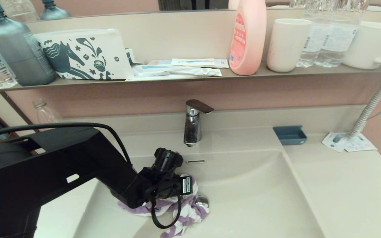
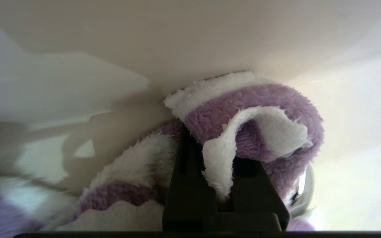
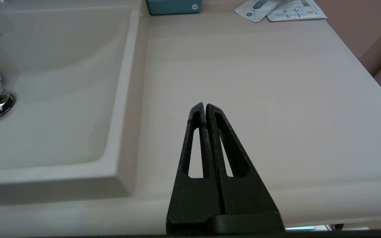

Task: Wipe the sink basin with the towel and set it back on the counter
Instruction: Wipe the sink

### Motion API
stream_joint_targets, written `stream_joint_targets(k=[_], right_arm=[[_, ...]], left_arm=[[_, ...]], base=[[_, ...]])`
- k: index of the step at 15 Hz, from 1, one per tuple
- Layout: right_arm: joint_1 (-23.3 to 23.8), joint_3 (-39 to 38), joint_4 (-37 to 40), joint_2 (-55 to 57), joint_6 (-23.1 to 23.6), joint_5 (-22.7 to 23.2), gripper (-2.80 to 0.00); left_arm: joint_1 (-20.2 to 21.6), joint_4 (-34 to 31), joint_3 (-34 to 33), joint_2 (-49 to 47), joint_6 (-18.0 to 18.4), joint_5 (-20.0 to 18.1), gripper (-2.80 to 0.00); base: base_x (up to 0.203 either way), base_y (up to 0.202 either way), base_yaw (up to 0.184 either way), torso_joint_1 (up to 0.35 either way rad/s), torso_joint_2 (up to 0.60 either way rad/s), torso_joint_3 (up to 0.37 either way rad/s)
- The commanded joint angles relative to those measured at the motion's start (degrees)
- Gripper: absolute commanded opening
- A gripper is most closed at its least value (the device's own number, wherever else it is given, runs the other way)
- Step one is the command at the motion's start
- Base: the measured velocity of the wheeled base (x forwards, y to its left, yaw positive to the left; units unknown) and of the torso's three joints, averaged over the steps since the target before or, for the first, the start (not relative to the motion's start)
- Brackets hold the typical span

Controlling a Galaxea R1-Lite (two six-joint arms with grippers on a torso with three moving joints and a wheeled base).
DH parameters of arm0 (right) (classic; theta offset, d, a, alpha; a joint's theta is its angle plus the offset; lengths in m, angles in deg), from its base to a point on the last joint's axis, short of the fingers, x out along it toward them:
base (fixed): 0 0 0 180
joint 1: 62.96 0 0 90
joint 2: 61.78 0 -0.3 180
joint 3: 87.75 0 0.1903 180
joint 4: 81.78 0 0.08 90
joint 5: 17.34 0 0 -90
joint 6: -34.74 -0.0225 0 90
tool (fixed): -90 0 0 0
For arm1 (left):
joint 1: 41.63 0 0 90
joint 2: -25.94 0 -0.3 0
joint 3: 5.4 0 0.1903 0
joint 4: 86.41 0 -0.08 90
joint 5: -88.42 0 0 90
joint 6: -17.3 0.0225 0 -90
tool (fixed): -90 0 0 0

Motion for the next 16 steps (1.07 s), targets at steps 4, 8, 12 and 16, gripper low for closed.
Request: stream_joint_targets(k=[4,8,12,16], right_arm=[[0.0,0.0,0.0,0.0,0.0,0.0,-2.80],[0.0,0.0,0.0,0.0,0.0,0.0,-2.80],[0.0,0.0,0.0,0.0,0.0,0.0,-2.80],[0.0,0.0,0.0,0.0,0.0,0.0,-2.80]], left_arm=[[-4.8,-0.5,4.4,-2.1,-2.2,1.8,-2.80],[-9.7,-7.5,12.3,-3.5,-6.7,4.5,-2.80],[-13.2,-10.0,16.6,-7.2,-9.0,7.1,-2.80],[-15.5,-14.5,22.8,-8.4,-10.0,7.5,-2.80]], base=[[0.000,0.000,0.000,0.000,0.00,0.000],[0.000,0.000,0.000,0.000,0.00,0.000],[0.000,0.000,0.000,0.000,0.00,0.000],[0.000,0.000,0.000,0.000,0.00,0.000]])
